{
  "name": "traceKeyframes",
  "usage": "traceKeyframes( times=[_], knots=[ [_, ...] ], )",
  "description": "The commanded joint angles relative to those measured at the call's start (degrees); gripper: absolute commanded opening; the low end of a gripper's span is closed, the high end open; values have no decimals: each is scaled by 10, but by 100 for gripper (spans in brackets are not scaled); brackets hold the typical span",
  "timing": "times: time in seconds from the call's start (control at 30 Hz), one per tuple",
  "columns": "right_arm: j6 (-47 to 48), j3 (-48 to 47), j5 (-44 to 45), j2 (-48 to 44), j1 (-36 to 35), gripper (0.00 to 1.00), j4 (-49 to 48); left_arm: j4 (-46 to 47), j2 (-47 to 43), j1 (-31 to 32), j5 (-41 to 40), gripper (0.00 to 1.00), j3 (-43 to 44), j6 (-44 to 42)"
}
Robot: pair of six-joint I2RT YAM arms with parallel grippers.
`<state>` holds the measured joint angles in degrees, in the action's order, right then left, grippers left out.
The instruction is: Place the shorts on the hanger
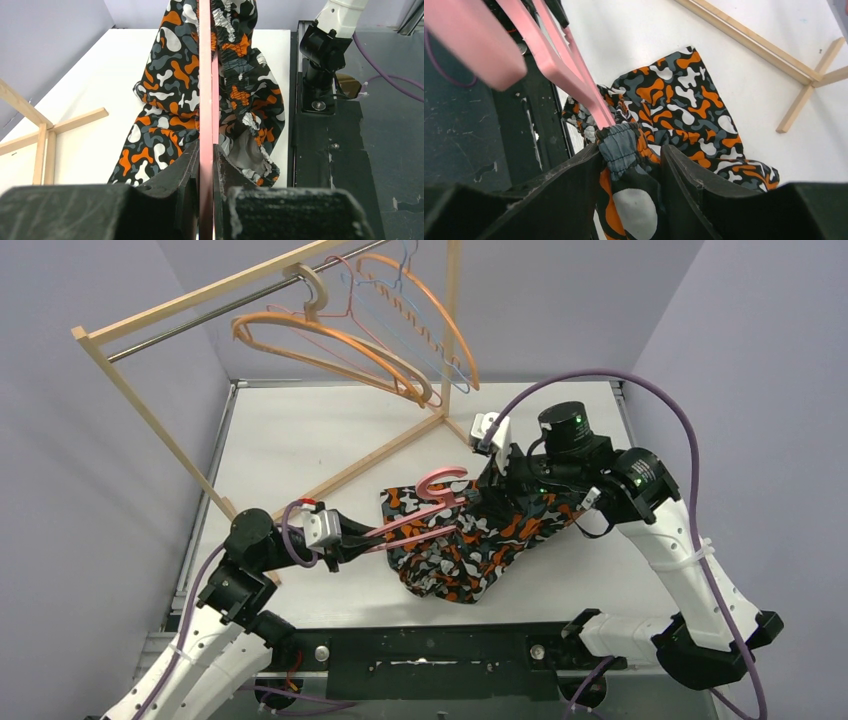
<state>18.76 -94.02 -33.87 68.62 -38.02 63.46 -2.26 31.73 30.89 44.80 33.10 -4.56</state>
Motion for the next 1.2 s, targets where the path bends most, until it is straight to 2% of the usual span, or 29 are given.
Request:
traceKeyframes(
  times=[0.0,0.13,0.23,0.4,0.47,0.5,0.57,0.63,0.7,0.8,0.97,1.17],
  knots=[
    [4,17,-44,-1,-15,46,-25,72,-11,-1,9,0,7,-10],
    [0,30,-46,2,-32,45,-40,73,-11,-2,12,0,8,-10],
    [0,34,-42,1,-38,39,-50,73,-12,-1,12,0,9,-10],
    [3,41,-44,-12,-41,13,-71,68,-13,-2,4,0,10,-9],
    [13,47,-48,-20,-41,2,-73,65,-14,-1,-22,0,10,-3],
    [17,51,-47,-23,-41,0,-75,63,-17,-2,-37,0,11,3],
    [24,59,-42,-31,-41,0,-78,57,-22,-1,-64,13,13,5],
    [29,66,-35,-40,-41,0,-82,55,-29,-1,-101,33,15,19],
    [31,75,-20,-52,-41,0,-95,46,-33,-2,-129,41,22,32],
    [25,94,14,-80,-40,0,-139,19,-34,-2,-173,45,41,58],
    [12,116,63,-118,-40,0,-187,-34,-32,-2,-259,45,86,141],
    [-11,133,104,-142,-40,0,-231,-24,-54,-1,-306,45,85,252]
  ],
)
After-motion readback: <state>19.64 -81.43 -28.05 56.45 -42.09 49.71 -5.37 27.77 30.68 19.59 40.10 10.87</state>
